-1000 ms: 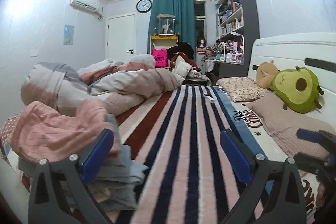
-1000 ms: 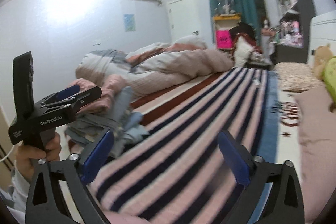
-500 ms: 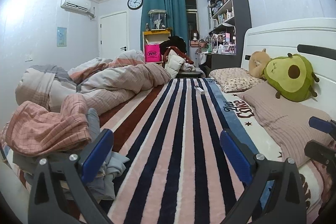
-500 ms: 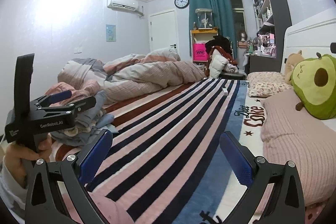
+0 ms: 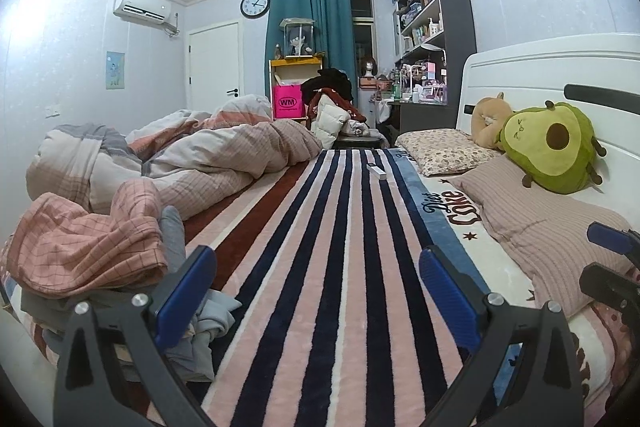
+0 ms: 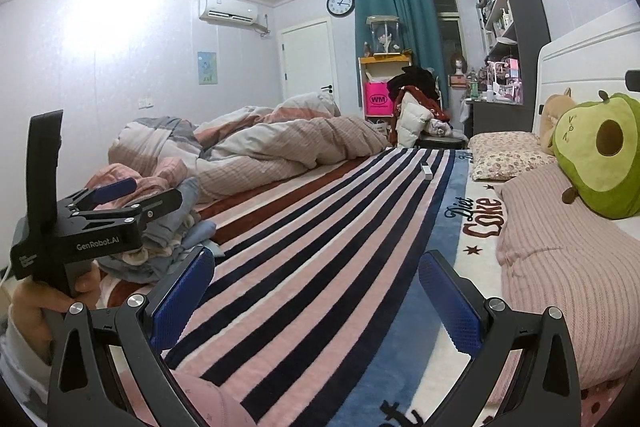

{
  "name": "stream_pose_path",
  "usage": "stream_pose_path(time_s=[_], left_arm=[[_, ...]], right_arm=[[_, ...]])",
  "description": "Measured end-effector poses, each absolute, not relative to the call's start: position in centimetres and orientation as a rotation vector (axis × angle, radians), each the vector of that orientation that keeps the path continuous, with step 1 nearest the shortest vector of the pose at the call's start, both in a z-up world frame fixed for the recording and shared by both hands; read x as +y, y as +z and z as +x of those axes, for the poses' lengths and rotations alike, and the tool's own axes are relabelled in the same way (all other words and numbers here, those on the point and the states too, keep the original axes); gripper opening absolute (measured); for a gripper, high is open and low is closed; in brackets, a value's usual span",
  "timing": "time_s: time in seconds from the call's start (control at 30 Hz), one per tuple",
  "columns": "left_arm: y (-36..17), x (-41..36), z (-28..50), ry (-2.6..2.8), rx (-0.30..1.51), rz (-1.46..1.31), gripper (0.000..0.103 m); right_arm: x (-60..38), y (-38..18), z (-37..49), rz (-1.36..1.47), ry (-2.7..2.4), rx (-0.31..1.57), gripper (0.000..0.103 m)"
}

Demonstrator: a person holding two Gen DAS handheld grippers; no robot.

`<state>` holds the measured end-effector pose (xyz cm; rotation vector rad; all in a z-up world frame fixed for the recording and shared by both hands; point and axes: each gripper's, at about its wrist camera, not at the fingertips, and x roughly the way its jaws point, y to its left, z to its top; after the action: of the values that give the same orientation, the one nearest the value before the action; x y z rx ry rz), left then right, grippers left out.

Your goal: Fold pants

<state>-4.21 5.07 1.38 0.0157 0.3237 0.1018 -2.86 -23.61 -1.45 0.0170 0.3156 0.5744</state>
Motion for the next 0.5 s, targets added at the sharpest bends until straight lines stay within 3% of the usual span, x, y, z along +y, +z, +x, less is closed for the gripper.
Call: stream_pose_path(time_s=[0.5], left_arm=[[1.37,5.21,-3.90,0.095,0.326,0.014,0.101]], right_arm=[[-23.75,-1.04,-2.97,0.037,0.559,0.321,0.102]])
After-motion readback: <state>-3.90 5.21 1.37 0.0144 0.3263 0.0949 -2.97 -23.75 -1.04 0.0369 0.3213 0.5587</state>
